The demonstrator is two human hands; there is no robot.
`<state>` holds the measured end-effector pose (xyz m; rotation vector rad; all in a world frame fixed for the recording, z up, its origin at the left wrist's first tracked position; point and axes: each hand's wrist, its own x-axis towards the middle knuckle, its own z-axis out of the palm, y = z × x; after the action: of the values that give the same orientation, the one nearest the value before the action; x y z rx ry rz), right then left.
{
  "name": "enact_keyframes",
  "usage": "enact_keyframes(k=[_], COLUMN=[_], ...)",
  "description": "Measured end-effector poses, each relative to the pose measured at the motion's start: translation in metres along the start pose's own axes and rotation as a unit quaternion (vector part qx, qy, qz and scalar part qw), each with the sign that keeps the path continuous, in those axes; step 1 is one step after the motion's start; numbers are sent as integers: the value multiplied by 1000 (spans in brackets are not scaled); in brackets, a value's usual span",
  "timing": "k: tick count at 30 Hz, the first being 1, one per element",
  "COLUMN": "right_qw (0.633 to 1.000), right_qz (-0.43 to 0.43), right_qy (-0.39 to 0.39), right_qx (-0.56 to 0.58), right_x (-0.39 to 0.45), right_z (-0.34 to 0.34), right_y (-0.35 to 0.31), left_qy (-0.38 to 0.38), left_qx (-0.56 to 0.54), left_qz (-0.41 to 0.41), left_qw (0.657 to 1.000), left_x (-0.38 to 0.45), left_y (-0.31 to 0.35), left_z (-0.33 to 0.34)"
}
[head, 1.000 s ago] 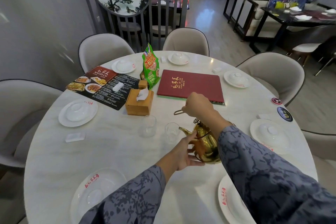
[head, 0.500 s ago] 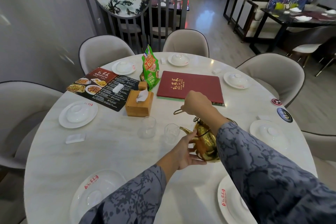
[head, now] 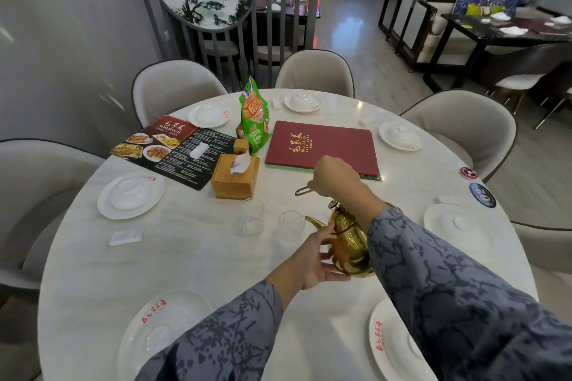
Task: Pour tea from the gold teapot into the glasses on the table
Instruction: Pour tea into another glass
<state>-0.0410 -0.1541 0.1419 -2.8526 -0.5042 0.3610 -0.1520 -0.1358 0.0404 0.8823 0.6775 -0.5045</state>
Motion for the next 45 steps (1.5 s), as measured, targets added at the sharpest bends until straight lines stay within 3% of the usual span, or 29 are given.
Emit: enact_keyframes(k=[27, 45], right_qw=[1000, 987], right_qz=[9, 5], right_qy=[-4, 38], right_qx=[21, 156], right_x=[1, -32], right_z=[12, 31], right_y=[0, 36], left_qy=[14, 88], left_qx=[40, 146], left_qz=[18, 56], left_qw=[999, 984], left_x=[6, 9], left_y=[-4, -15], left_z=[-12, -33])
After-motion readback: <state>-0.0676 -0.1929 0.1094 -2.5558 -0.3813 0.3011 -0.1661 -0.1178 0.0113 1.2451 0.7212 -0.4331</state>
